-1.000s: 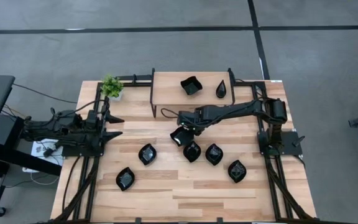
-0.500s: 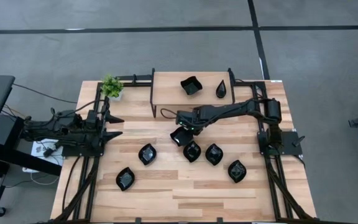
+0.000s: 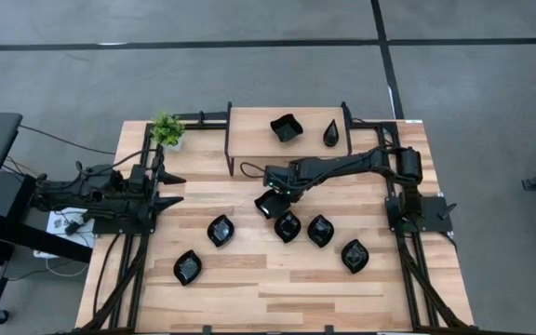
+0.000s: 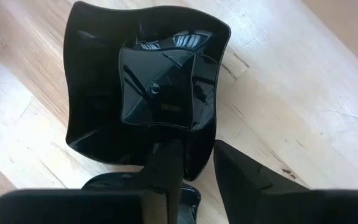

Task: Pick & Place Mini shaped plates
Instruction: Stack the black plate on top of the black plate on the shelf

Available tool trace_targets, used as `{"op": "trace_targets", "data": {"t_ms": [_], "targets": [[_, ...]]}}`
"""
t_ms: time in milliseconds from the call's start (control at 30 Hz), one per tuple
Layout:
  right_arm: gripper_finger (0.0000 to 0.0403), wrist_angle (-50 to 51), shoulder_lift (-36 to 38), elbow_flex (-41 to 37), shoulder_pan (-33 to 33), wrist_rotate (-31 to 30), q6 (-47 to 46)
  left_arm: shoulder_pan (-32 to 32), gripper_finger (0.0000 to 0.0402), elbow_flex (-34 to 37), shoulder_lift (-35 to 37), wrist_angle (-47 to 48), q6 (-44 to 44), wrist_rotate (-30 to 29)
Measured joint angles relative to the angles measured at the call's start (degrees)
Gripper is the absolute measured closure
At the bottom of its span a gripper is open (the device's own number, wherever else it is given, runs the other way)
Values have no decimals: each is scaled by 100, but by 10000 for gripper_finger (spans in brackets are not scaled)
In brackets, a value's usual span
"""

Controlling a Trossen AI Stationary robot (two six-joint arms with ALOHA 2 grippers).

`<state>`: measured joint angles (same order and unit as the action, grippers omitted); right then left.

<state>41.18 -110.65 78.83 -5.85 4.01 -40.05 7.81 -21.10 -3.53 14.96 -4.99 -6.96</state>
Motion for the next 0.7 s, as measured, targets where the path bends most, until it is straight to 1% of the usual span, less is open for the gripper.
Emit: {"op": "trace_targets", "data": {"t_ms": [333,533,700], "targets": [[356,7,0,0,9,-6,-2,0,147,0,0,-1,0,0],[395,34,0,0,20,-90,0,2,147,0,0,0,0,0],[397,36,0,4,24,-105,-2,0,147,0,0,0,0,0]]}}
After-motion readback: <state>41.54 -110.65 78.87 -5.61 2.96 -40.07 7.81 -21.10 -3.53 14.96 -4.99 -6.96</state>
